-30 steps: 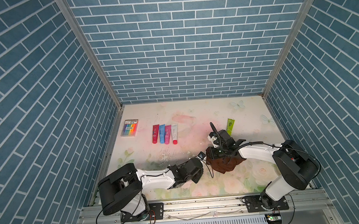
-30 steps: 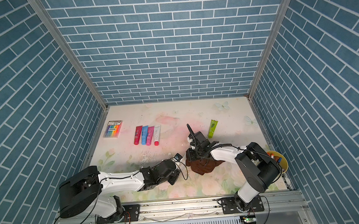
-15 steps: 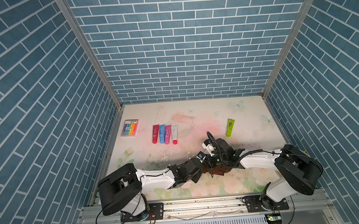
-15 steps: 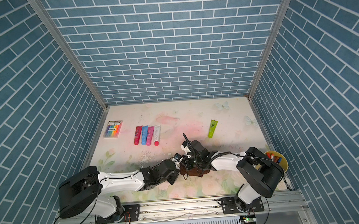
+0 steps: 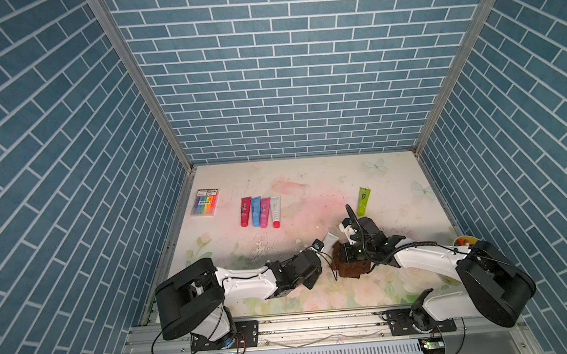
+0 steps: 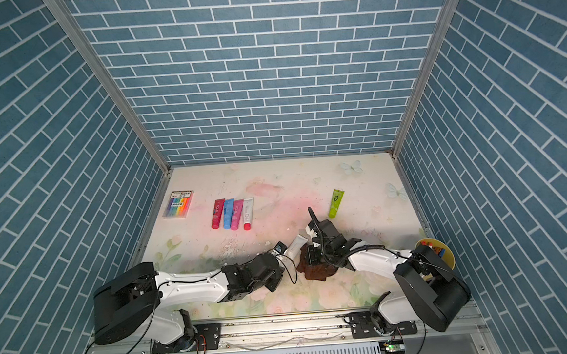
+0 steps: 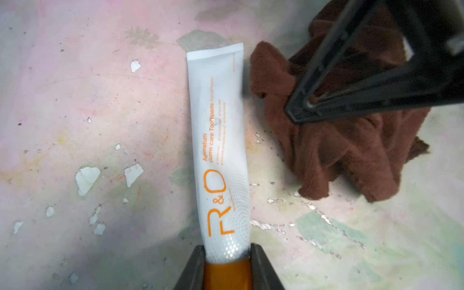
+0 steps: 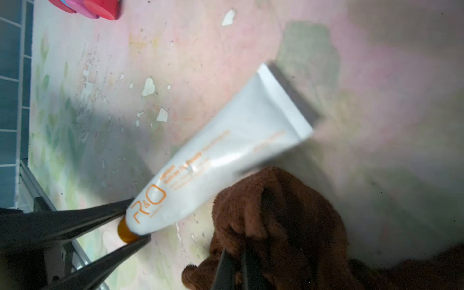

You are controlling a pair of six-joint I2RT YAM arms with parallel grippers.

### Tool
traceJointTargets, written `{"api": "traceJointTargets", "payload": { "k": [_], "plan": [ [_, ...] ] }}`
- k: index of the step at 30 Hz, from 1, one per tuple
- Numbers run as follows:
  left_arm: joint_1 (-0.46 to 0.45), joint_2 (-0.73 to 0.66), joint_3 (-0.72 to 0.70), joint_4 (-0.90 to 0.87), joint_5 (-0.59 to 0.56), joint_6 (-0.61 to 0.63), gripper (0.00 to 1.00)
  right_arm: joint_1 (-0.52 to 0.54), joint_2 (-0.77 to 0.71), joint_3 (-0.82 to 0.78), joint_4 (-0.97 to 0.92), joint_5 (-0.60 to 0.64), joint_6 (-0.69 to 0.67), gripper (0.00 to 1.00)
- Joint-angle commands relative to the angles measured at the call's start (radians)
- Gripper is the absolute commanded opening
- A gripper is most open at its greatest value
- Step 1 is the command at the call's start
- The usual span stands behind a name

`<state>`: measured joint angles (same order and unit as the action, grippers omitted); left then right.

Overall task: Wipe the surface of the toothpaste tube
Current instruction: Move the toothpaste to the center of the board.

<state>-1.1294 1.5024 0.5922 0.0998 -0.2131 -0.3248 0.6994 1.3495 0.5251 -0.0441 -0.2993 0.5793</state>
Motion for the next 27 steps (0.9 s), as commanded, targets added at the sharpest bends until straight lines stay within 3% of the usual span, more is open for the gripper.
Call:
{"api": "traceJointTargets", "payload": {
  "k": [1,5,11,17,27],
  "plan": [
    [0.0,0.037,0.063,-0.122,-0.124,-0.106,0.0,0.003,-0.044,-0.011,-0.167,0.052,0.002,0.0],
    [0.04,0.082,0.152,-0.185,-0.18,-0.177,0.0,0.026,-0.136,-0.01,-0.27,0.063,-0.014,0.0],
    [0.208,0.145,0.248,-0.177,-0.139,-0.21,0.0,0.03,-0.262,-0.044,-0.362,0.104,-0.06,0.0],
    [0.336,0.206,0.314,-0.175,-0.095,-0.221,0.0,0.03,-0.25,-0.048,-0.332,0.087,-0.063,0.0],
    [0.445,0.277,0.409,-0.241,-0.115,-0.229,0.0,0.029,-0.253,-0.049,-0.335,0.117,-0.056,0.0]
  ]
}}
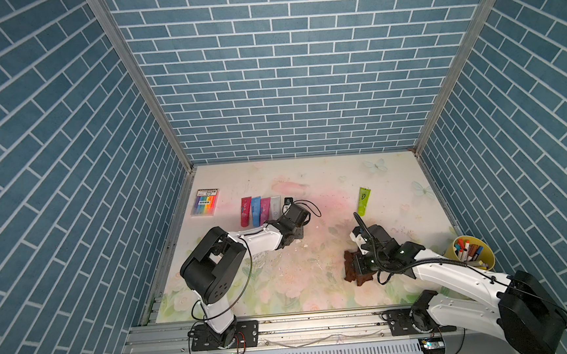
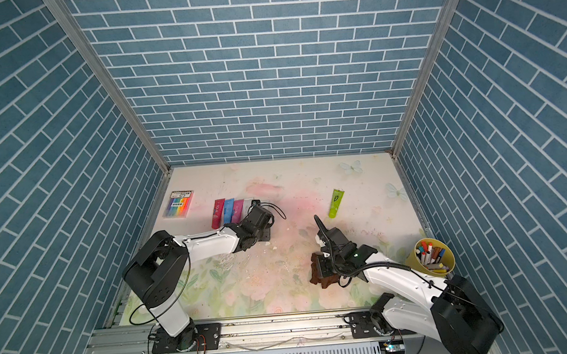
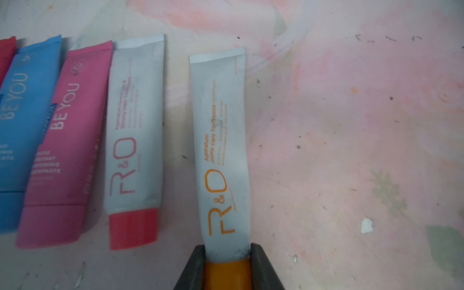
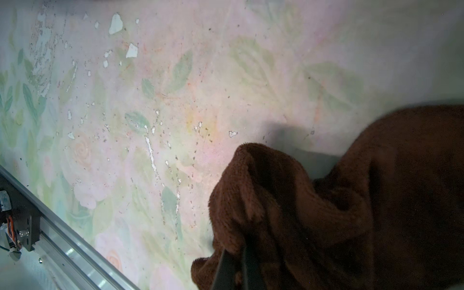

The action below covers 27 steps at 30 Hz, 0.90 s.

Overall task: Wipe the surface of the toothpaste tube
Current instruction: Move the toothpaste to the center of the board.

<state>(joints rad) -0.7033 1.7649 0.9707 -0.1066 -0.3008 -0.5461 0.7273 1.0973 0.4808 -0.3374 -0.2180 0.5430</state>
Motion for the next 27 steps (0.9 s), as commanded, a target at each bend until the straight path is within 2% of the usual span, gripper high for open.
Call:
{"api": "traceJointTargets", "payload": {
  "k": [1,8,13,15,20,27],
  "plan": [
    [0.026,0.02,0.04,-0.046,-0.035,-0.008,0.0,0.001,-0.002,-0.007,-0.042,0.035,-0.019,0.0],
    [0.046,0.045,0.075,-0.078,-0.059,0.0,0.0,0.001,-0.013,-0.01,-0.042,0.042,-0.017,0.0],
    [0.047,0.059,0.088,-0.091,-0.064,-0.005,0.11,0.001,-0.025,-0.014,-0.041,0.043,-0.015,0.0],
    [0.047,0.058,0.088,-0.095,-0.068,-0.008,0.19,0.001,-0.027,-0.015,-0.041,0.043,-0.015,0.0],
    [0.038,0.028,0.08,-0.083,-0.05,-0.012,0.48,0.001,-0.039,-0.017,-0.042,0.046,-0.015,0.0],
    [-0.02,-0.037,0.13,-0.106,-0.053,-0.008,0.81,0.001,-0.071,-0.026,-0.044,0.042,-0.015,0.0]
  ]
}}
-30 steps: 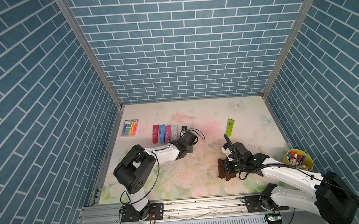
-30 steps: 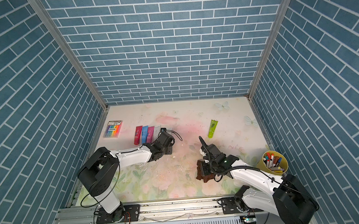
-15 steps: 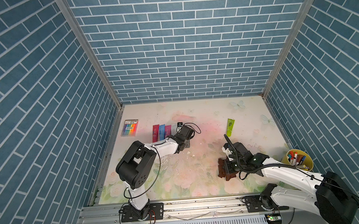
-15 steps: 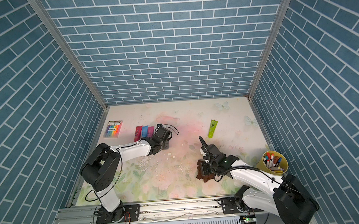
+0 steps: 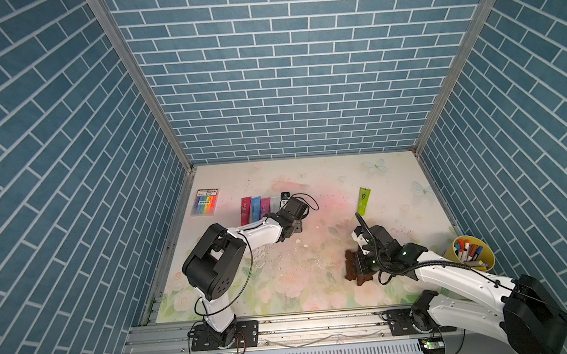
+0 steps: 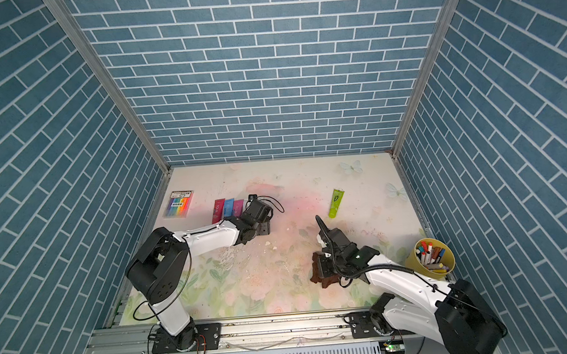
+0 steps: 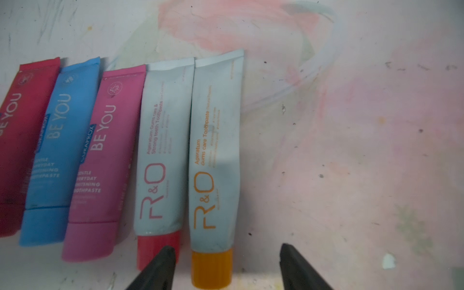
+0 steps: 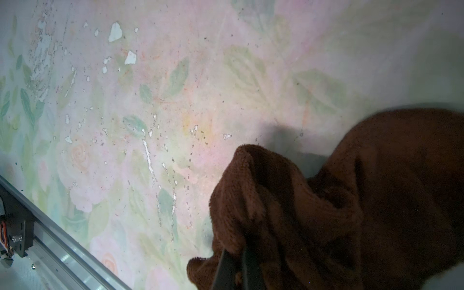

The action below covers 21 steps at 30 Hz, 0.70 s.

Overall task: Wipe the surface of the toothpaste tube
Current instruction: Move the toothpaste to the center of the board, then pick up the toothpaste from the center of the board.

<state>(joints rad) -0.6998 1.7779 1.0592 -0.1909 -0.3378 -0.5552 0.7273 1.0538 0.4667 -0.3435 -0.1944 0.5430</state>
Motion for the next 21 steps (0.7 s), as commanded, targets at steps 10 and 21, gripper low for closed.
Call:
{"api": "traceJointTargets", "payload": {
  "k": [10,21],
  "plan": [
    [-0.073,-0.038,0.175,0.18,0.195,0.08,1.0,0.002,-0.28,-0.086,-0.132,0.049,0.067,0.0],
    [-0.169,0.442,0.755,0.116,0.335,0.158,1.0,0.004,-0.456,-0.134,-0.119,-0.032,0.053,0.0]
  ]
}}
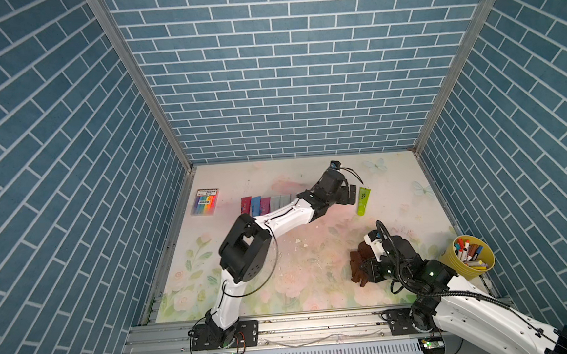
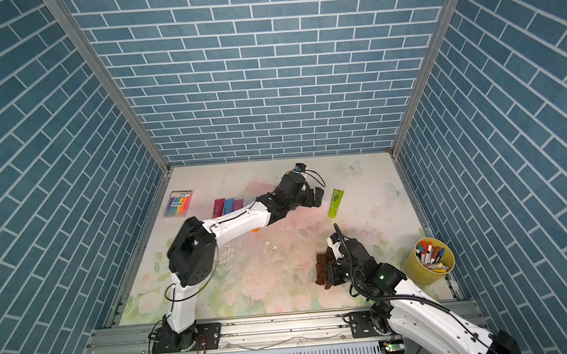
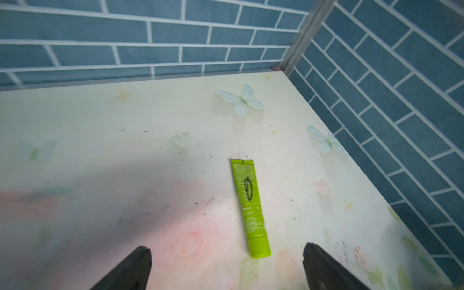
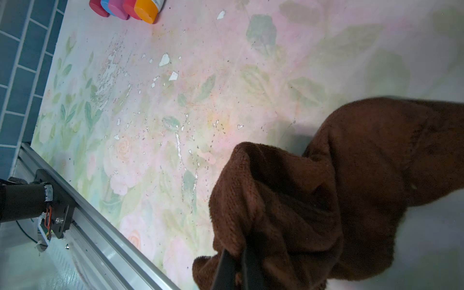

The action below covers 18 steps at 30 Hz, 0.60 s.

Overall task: Wipe the surface of the toothpaste tube
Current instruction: Pick up the toothpaste from the center of the board.

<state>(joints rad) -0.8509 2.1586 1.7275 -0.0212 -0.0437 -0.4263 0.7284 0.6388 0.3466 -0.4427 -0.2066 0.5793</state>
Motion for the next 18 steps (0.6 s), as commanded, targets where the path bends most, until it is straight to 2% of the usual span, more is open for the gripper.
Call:
{"api": "traceJointTargets", "payload": {
  "k": [1,12,18],
  "plan": [
    [-0.023,0.09,0.117,-0.053,0.04,0.023,1.0,0.003,-0.057,-0.017,-0.023,-0.015,0.018,0.0],
    [-0.037,0.259,0.208,-0.064,0.065,-0.011,1.0,0.005,-0.097,-0.021,-0.028,-0.024,0.019,0.0],
    [-0.048,0.342,0.299,-0.162,0.034,-0.016,0.99,0.005,-0.086,-0.02,-0.023,-0.027,0.017,0.0]
  ]
}}
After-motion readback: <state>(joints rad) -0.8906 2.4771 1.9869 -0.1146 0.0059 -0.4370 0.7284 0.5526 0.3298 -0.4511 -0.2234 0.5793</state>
